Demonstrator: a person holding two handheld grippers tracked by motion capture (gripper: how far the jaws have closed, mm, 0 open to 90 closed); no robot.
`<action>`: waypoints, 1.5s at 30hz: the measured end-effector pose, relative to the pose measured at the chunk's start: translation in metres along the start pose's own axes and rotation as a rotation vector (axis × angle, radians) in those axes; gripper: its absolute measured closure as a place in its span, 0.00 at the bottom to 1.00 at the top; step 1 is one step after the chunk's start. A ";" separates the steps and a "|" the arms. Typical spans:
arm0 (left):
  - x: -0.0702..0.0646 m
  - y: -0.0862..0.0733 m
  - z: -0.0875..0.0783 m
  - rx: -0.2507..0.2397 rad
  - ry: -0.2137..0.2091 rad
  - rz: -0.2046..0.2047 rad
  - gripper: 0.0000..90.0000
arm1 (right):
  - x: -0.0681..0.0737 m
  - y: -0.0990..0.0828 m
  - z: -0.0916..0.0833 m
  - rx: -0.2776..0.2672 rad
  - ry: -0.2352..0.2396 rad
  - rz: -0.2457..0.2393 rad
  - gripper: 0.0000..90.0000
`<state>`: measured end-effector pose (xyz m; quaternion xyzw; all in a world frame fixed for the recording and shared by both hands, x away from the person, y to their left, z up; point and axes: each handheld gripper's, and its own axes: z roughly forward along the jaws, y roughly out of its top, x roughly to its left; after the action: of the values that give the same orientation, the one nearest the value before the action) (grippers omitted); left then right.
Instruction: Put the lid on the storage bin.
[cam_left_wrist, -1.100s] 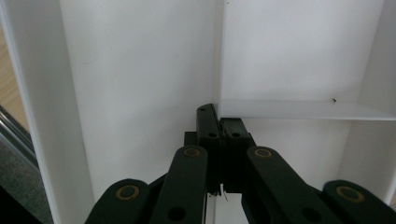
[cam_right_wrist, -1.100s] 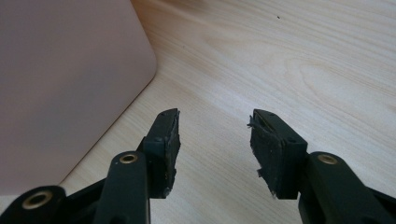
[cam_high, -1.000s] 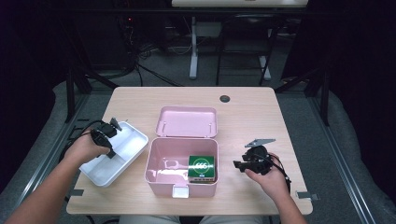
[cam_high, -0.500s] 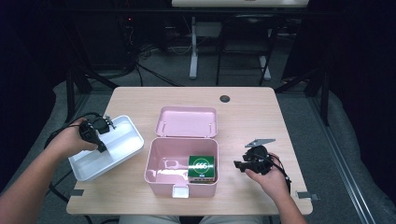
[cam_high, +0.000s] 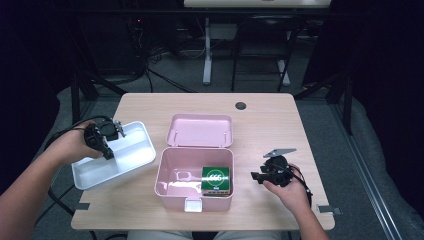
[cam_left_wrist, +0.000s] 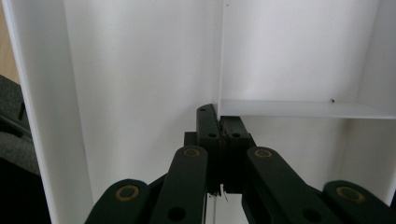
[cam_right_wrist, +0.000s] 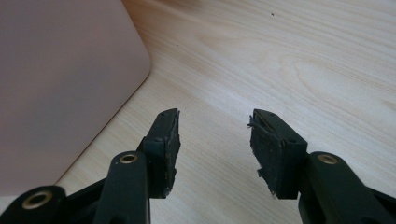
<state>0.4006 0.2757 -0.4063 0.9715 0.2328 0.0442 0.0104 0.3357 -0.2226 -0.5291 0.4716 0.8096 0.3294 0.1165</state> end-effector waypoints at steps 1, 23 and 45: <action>0.000 0.001 -0.002 -0.001 -0.001 0.005 0.99 | 0.000 0.000 0.000 0.000 0.002 0.005 0.58; -0.031 0.054 -0.016 -0.034 -0.029 0.222 0.99 | -0.001 0.000 0.000 -0.002 0.015 0.016 0.58; -0.099 0.147 -0.004 -0.051 -0.040 0.405 0.99 | -0.003 -0.002 0.002 0.004 0.019 0.023 0.58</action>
<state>0.3785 0.0996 -0.4045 0.9985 0.0312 0.0317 0.0305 0.3368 -0.2245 -0.5319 0.4779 0.8059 0.3337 0.1040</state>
